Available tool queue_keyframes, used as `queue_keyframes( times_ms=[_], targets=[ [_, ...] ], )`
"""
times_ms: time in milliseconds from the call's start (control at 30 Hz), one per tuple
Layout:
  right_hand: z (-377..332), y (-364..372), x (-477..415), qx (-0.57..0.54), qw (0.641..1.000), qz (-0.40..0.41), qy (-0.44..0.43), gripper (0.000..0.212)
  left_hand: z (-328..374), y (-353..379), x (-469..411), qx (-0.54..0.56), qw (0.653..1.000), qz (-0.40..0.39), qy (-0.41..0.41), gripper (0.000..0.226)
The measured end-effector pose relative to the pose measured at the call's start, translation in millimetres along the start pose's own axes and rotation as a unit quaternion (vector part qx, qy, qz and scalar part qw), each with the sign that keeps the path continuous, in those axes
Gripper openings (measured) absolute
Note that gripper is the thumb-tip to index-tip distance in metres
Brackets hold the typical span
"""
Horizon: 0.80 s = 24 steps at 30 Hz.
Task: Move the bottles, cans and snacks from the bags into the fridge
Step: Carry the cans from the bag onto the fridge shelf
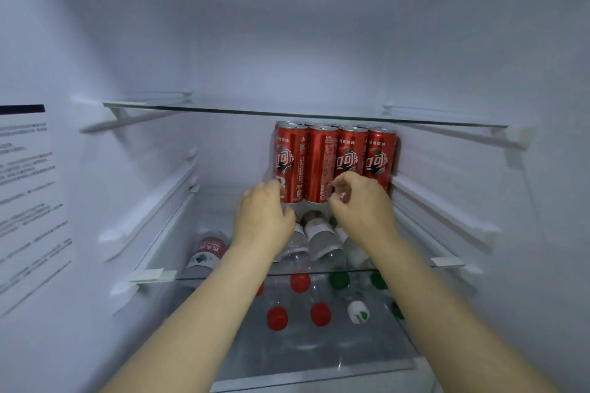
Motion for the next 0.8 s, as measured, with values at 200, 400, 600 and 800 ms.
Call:
queue_keyframes(
  times_ms=[200, 400, 600, 800],
  targets=[
    [0, -33, 48, 0.133, 0.989, -0.045, 0.051, 0.015, 9, 1, 2, 0.015, 0.999, -0.01, 0.045, 0.024],
    [-11, -85, 114, 0.172, 0.976, -0.065, 0.113, 0.03, 36, -15, 40, 0.089, 0.989, -0.006, 0.114, 0.034],
    [-31, -141, 201, 0.217, 0.966, -0.024, 0.136, 0.029, 95, -28, 120, 0.228, 0.949, -0.046, 0.211, 0.031],
    [-44, -209, 297, 0.257, 0.944, 0.024, 0.206, 0.027, 169, -25, 197, 0.311, 0.883, -0.164, 0.31, 0.033]
  ],
)
Point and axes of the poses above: each hand's wrist, its own x-axis away from the middle knuckle, its own y-axis out of the palm, z = x × y, the point moved 4 cm from there along -x, towards the middle knuckle, and after that the axes turned 8 degrees about -z, right-handed, at the moved point
